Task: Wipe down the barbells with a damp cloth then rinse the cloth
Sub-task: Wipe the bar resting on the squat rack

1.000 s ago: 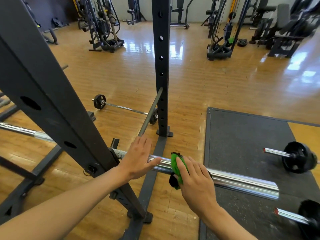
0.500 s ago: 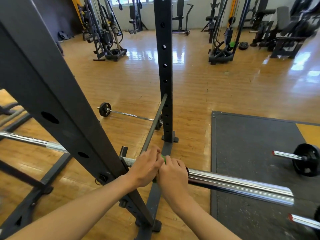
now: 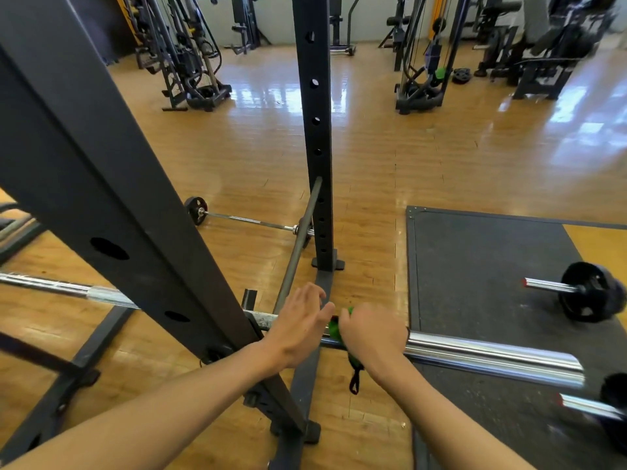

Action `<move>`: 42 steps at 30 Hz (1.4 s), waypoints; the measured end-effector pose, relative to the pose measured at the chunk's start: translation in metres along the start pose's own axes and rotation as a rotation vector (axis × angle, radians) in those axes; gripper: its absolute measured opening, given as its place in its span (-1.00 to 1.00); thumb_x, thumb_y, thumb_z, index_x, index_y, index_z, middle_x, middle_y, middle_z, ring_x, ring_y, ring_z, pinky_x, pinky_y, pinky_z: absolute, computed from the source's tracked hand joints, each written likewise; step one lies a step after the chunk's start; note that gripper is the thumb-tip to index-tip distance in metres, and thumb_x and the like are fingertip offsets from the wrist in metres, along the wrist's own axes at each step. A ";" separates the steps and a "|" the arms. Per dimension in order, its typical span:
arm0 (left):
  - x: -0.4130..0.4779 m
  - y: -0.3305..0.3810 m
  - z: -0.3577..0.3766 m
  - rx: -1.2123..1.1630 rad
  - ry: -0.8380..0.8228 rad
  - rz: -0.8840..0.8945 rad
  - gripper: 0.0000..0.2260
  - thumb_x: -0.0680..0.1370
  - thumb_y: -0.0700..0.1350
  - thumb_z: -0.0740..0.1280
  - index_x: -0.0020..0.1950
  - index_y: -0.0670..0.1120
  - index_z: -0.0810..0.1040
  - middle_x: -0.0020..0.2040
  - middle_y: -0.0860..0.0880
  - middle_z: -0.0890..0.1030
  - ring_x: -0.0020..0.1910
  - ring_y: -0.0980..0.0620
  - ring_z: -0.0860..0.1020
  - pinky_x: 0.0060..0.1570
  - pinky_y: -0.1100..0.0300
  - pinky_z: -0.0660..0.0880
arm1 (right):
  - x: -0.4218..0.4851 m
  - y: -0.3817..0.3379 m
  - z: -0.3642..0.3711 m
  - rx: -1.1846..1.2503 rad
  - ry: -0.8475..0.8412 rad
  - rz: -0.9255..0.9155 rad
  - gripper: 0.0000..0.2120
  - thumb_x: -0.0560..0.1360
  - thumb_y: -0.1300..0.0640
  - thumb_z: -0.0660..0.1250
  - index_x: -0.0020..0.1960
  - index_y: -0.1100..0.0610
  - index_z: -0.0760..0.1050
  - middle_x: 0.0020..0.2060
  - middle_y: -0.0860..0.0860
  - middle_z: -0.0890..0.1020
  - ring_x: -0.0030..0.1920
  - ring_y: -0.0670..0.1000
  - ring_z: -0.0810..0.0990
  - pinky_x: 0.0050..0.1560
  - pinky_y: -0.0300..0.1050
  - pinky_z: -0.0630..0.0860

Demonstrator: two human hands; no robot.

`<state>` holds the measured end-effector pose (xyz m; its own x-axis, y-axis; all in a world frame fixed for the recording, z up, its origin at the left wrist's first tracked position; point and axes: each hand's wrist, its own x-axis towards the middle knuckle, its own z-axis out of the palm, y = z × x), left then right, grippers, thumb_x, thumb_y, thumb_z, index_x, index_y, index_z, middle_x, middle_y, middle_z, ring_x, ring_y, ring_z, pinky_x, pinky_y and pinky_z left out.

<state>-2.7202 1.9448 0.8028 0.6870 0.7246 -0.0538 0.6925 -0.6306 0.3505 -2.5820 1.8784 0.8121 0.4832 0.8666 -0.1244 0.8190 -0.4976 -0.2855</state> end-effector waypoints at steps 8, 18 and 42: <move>-0.005 0.011 -0.016 -0.119 0.037 0.016 -0.66 0.66 0.04 0.02 0.28 -0.14 0.38 0.21 -0.06 0.41 0.19 -0.06 0.37 0.19 0.11 0.31 | -0.033 0.014 0.040 -0.071 0.310 -0.590 -0.65 0.56 -0.01 0.25 0.31 0.04 0.52 0.14 0.01 0.63 0.14 0.07 0.60 0.18 0.00 0.52; 0.005 -0.008 0.015 0.155 0.075 0.065 -0.43 0.57 0.14 -0.32 0.13 -0.10 0.39 0.01 -0.01 0.42 -0.14 0.02 0.26 -0.15 0.09 0.16 | -0.019 -0.003 0.003 -0.076 0.202 -0.168 -0.72 0.60 0.01 0.23 -0.25 0.03 0.53 -0.33 -0.04 0.60 -0.32 0.05 0.61 -0.20 -0.04 0.56; 0.008 0.004 0.008 -0.174 0.191 -0.032 -0.52 0.55 0.33 -0.22 0.02 0.01 0.28 -0.16 0.03 0.49 -0.20 0.04 0.41 -0.20 0.04 0.24 | -0.009 -0.017 0.032 -0.078 0.213 -0.194 -0.78 0.58 -0.05 0.18 -0.12 -0.02 0.55 -0.23 -0.08 0.65 -0.22 0.01 0.62 -0.17 -0.09 0.43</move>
<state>-2.7105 1.9456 0.7966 0.5997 0.7934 0.1041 0.6536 -0.5607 0.5083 -2.6104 1.8802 0.7876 0.3628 0.9228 0.1300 0.9197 -0.3320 -0.2097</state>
